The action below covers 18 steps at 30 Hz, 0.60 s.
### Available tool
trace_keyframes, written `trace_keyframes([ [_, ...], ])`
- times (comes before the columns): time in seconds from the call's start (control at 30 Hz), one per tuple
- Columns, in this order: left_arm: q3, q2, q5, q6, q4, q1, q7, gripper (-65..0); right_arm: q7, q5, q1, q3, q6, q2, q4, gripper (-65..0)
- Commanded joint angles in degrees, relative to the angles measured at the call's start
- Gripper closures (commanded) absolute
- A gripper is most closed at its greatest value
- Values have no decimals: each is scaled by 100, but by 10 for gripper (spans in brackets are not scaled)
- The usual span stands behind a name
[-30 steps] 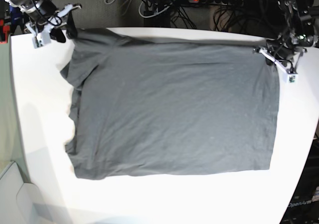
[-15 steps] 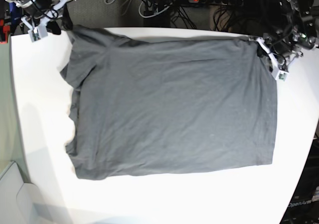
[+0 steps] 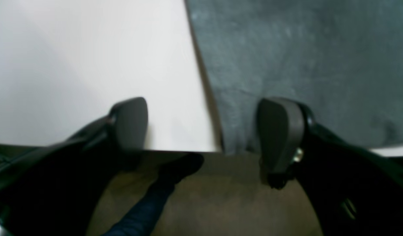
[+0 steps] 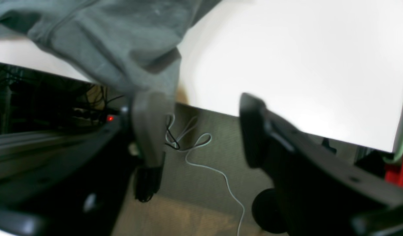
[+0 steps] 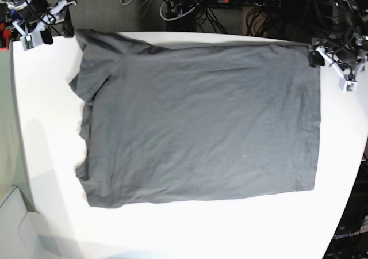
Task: Layout the t-shirt on the table in an organized manner, then fold the t-shirt properly
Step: 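Lay the shirt flat, pulling both grippers back toward the robot, then move the right gripper to the shirt's hem corner and grasp it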
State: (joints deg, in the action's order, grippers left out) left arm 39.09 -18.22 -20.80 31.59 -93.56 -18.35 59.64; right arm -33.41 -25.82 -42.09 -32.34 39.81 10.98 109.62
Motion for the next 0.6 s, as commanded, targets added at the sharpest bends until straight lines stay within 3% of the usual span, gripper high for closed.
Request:
trace_keyframes([
  [0.0,122,-108,-35,10,-108,46,-52,-512,110,-86,-42,-41,19,102,75,-411],
  [0.2,377,-46,-43,10,-336,652,-43,-512,92,-86,345,-50,19,436,66,-436],
  [0.27,377,138,-43,10,-486,916,-43,-512,-75,-15,679,-32,19,515,66,-436],
  [0.43,350,894,18,1,-416,1628,-43,-510,-1182,969,2296,372,19,550,57,-436],
  [0.57,60,1167,27,-43,68,2033,-104,-509,-1938,1892,3642,926,19,480,-171,-436],
])
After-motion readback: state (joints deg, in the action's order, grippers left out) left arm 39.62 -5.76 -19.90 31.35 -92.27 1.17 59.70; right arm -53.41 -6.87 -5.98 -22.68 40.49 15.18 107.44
